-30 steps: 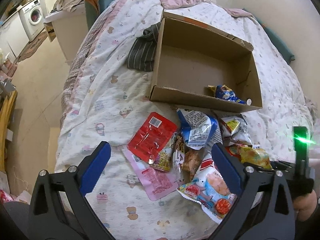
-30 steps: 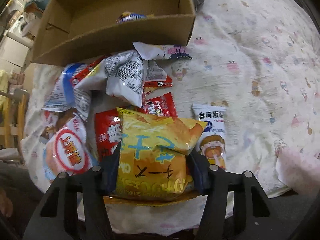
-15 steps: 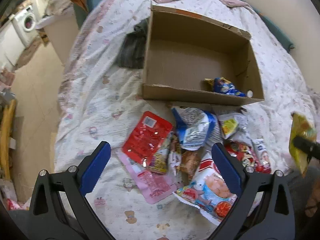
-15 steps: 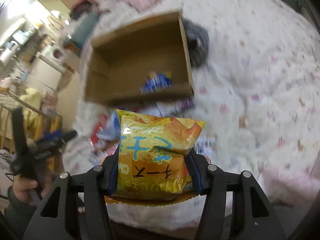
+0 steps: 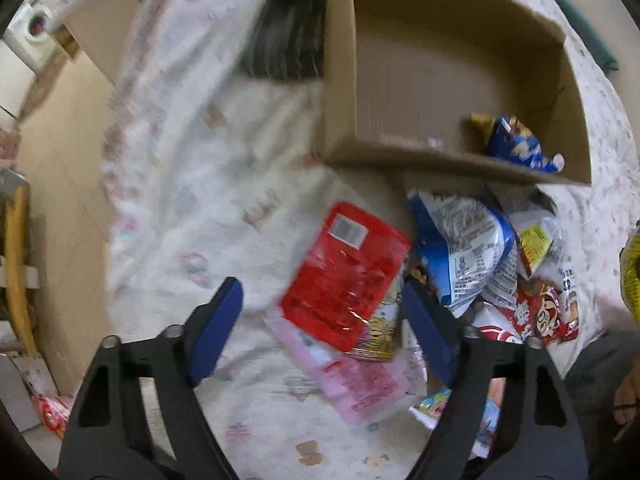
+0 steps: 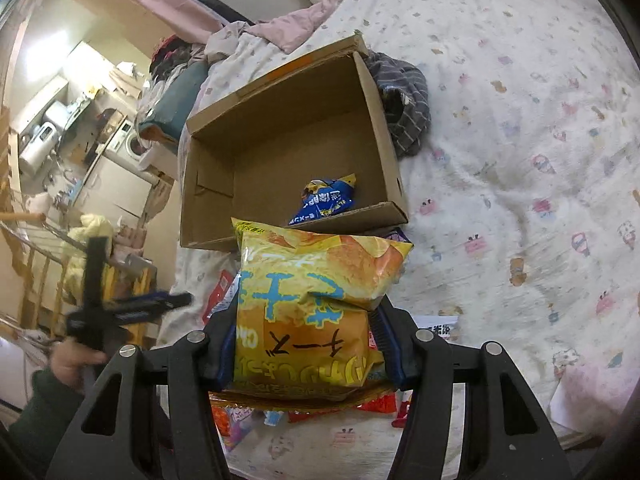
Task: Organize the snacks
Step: 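Grasp the red packet with the left gripper and lift it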
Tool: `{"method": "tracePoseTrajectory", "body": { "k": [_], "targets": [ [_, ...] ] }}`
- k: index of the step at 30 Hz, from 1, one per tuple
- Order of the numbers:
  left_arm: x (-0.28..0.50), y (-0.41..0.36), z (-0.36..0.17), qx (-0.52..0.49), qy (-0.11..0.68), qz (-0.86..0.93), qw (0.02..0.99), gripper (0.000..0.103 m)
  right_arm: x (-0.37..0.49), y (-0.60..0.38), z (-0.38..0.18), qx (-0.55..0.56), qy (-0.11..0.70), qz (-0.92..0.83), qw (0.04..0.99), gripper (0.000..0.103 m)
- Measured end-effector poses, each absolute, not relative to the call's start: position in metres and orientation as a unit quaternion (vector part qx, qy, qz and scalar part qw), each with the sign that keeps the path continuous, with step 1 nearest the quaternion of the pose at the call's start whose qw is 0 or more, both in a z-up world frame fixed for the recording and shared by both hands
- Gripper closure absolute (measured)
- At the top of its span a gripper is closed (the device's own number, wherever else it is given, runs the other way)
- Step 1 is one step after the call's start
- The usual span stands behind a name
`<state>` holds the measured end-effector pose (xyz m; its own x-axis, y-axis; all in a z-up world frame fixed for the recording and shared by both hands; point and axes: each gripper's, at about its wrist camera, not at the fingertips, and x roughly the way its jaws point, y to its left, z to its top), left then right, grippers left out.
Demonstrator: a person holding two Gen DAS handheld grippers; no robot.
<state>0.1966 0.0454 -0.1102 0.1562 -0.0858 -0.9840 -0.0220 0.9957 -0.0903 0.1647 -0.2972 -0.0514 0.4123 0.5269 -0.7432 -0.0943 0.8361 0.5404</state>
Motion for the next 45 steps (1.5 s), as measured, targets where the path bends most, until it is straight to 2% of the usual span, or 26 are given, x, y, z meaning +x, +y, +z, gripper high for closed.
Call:
{"method": "tracePoseTrajectory", "body": {
  "k": [2,12,17,21,22,24,37,42,45],
  "targets": [
    [0.201,0.037,-0.122,-0.038,0.661,-0.032,0.749,0.031,0.166,-0.297,-0.053,0.215,0.508,0.191,0.812,0.044],
    [0.215,0.03,-0.165,-0.029,0.696,-0.035,0.717,0.031,0.165,-0.302,-0.058,0.215,0.51,0.184,0.813,0.044],
    [0.217,0.027,-0.159,-0.028,0.686,-0.047,0.725,0.048,0.167,-0.302,-0.059,0.217,0.512,0.185,0.81,0.044],
    [0.215,0.032,-0.145,-0.03,0.676,-0.053,0.734,0.055,0.166,-0.3,-0.059,0.215,0.513,0.187,0.81,0.044],
    [0.213,0.033,-0.141,-0.032,0.672,-0.056,0.738,0.063,0.166,-0.3,-0.059,0.214,0.513,0.187,0.81,0.044],
    [0.21,0.032,-0.133,-0.038,0.668,-0.063,0.741,0.099,0.165,-0.299,-0.059,0.213,0.514,0.187,0.81,0.044],
    [0.2,0.072,-0.1,-0.098,0.642,-0.047,0.759,0.1,0.161,-0.296,-0.055,0.21,0.51,0.182,0.814,0.044],
    [0.207,0.066,-0.11,-0.056,0.647,-0.033,0.76,0.095,0.16,-0.293,-0.055,0.199,0.511,0.178,0.817,0.044],
    [0.214,0.059,-0.121,0.008,0.649,-0.006,0.761,0.093,0.162,-0.295,-0.056,0.198,0.513,0.172,0.817,0.044]
  ]
}}
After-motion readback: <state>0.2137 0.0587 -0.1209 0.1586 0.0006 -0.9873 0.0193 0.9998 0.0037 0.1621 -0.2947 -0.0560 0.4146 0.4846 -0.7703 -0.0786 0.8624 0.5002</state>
